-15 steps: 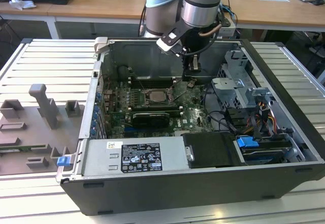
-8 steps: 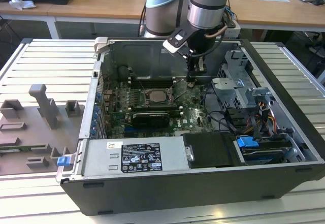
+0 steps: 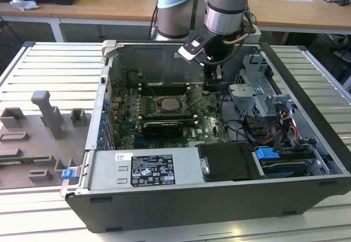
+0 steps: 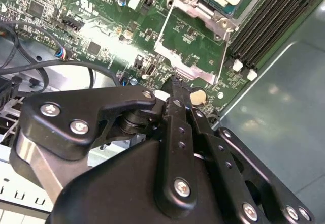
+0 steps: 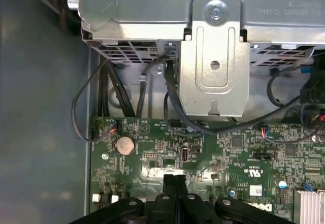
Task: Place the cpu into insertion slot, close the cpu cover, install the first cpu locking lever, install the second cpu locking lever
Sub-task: 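Close the cpu cover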
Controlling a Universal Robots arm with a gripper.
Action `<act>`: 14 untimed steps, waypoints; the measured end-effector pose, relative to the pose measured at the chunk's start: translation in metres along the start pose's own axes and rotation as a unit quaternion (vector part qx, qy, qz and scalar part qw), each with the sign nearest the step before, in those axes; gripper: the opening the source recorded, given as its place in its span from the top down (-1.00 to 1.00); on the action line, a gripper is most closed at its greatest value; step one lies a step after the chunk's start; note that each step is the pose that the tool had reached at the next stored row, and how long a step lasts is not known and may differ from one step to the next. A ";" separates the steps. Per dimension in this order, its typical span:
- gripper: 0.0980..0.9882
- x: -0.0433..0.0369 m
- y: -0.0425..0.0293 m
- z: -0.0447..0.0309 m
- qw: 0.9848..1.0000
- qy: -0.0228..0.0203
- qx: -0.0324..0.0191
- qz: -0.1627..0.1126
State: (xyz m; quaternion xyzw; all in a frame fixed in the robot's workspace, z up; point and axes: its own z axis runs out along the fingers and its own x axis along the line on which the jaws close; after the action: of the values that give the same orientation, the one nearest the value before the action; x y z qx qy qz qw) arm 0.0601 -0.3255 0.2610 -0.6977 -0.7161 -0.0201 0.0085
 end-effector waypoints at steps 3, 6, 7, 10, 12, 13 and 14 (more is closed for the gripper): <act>0.98 -0.0002 0.0009 0.0033 1.000 -0.001 0.000 0.000; 0.98 -0.0003 0.0017 0.0077 1.000 -0.002 0.000 0.000; 0.98 -0.0003 0.0017 0.0092 1.000 -0.002 0.000 0.000; 0.98 -0.0003 0.0016 0.0106 1.000 -0.002 0.005 0.000; 0.98 -0.0003 0.0005 0.0106 1.000 -0.002 0.007 0.000; 0.98 -0.0002 -0.0018 0.0106 1.000 -0.002 0.008 0.000; 0.98 -0.0001 -0.0047 0.0106 1.000 -0.002 0.008 0.000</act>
State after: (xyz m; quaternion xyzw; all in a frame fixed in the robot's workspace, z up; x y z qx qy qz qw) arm 0.0556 -0.3253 0.2503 -0.6978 -0.7161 -0.0130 0.0124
